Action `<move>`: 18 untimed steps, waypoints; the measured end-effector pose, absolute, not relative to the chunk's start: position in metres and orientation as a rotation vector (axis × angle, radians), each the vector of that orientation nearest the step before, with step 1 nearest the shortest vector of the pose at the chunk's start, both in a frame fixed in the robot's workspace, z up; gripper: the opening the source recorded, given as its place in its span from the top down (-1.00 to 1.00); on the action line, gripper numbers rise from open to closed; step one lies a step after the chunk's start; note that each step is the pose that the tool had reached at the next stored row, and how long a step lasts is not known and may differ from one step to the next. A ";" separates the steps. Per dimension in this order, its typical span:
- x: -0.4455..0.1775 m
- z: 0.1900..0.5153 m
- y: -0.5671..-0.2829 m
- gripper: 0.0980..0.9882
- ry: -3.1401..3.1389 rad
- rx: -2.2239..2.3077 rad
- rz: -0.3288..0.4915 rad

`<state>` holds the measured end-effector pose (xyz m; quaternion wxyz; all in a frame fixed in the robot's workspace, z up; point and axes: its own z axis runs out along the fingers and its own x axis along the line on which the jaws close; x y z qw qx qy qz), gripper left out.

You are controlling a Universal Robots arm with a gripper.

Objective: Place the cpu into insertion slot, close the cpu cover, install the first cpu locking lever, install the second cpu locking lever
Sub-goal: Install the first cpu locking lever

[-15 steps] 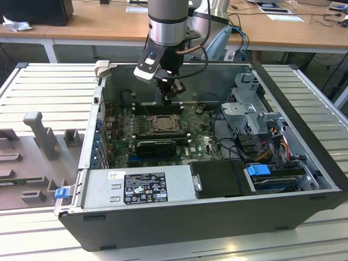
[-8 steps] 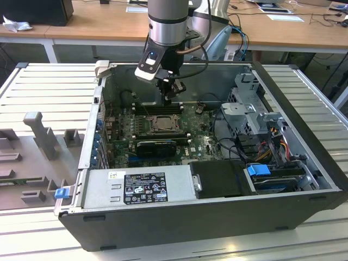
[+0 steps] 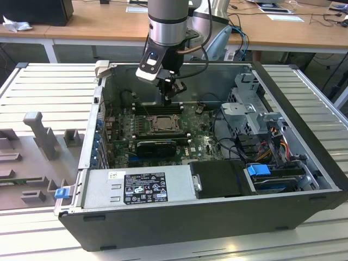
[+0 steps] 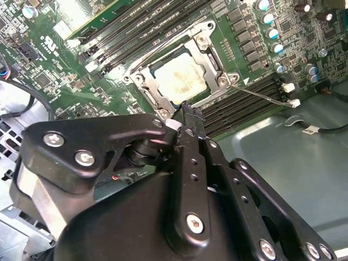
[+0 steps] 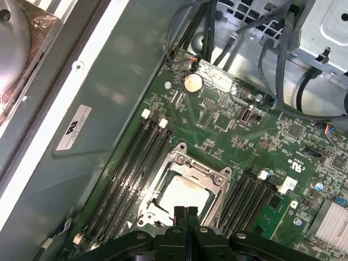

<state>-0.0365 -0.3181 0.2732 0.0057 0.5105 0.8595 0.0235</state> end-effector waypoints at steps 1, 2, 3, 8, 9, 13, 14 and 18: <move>-0.037 0.273 -0.318 0.98 2.696 1.589 0.073; -0.037 0.273 -0.318 0.98 2.700 1.582 0.073; -0.037 0.273 -0.318 0.98 2.703 1.578 0.074; -0.037 0.273 -0.318 0.98 2.719 1.550 0.074; -0.037 0.273 -0.318 0.98 2.721 1.547 0.074; -0.037 0.273 -0.318 0.98 2.737 1.519 0.074; -0.037 0.273 -0.318 0.98 2.742 1.512 0.074; -0.037 0.273 -0.318 0.98 2.755 1.487 0.074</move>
